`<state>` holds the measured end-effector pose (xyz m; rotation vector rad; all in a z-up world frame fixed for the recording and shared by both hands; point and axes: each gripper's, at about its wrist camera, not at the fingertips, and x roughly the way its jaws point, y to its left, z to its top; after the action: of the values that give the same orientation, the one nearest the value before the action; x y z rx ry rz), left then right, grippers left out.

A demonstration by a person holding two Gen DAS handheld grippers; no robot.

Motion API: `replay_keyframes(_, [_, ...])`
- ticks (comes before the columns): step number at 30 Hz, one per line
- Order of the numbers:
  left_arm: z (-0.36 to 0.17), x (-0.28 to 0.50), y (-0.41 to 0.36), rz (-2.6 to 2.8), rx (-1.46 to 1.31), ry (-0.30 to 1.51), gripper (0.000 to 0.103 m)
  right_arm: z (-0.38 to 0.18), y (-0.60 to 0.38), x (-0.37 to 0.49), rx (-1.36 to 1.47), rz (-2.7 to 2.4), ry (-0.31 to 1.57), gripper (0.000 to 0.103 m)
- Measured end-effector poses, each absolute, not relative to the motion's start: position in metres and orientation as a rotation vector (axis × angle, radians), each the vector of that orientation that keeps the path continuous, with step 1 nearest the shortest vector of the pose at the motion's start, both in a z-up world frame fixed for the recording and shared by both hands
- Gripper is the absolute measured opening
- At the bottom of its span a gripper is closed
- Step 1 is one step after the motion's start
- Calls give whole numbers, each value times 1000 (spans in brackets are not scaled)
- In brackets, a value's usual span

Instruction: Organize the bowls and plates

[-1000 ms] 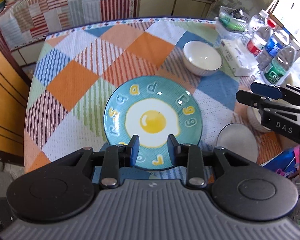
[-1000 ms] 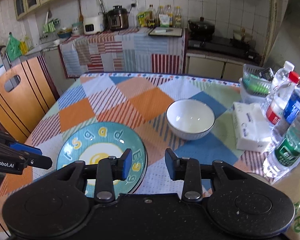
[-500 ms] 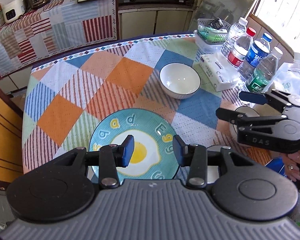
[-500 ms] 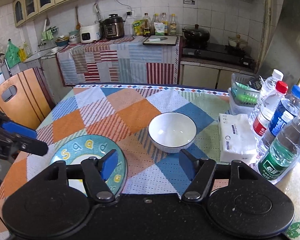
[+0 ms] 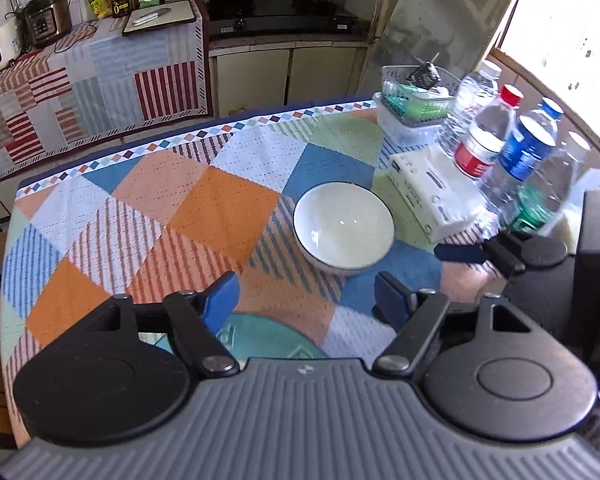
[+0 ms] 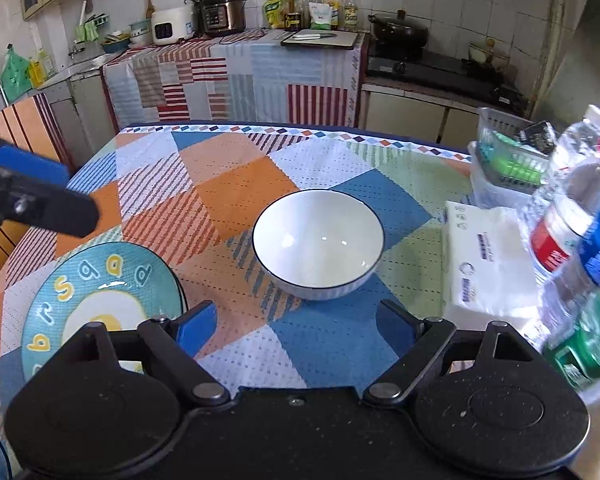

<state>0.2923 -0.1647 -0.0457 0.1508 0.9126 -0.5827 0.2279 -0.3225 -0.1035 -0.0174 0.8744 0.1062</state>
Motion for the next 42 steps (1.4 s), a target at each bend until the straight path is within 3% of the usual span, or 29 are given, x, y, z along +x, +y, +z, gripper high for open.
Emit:
replay_keyframes(6, [-89,337,-191,-576,123,954,76,-137,-328,261,1,92,914,89])
replay_keyframes(14, [-151,384,-207,-550,31,1050,68,-167,-335,288,43,110,962,89])
replay_keyframes(18, [-168,390,-207,-546,18,1055,58,-173,-334,292,21,86,959,89])
replay_keyframes(28, [-176,395,-206,-614,-89,1074,14,-175,-331,304,-5,83,988,88])
replay_keyframes(42, [-141,386,-168,-582,-9,999,13,-152,-295,303,1,102,938,86])
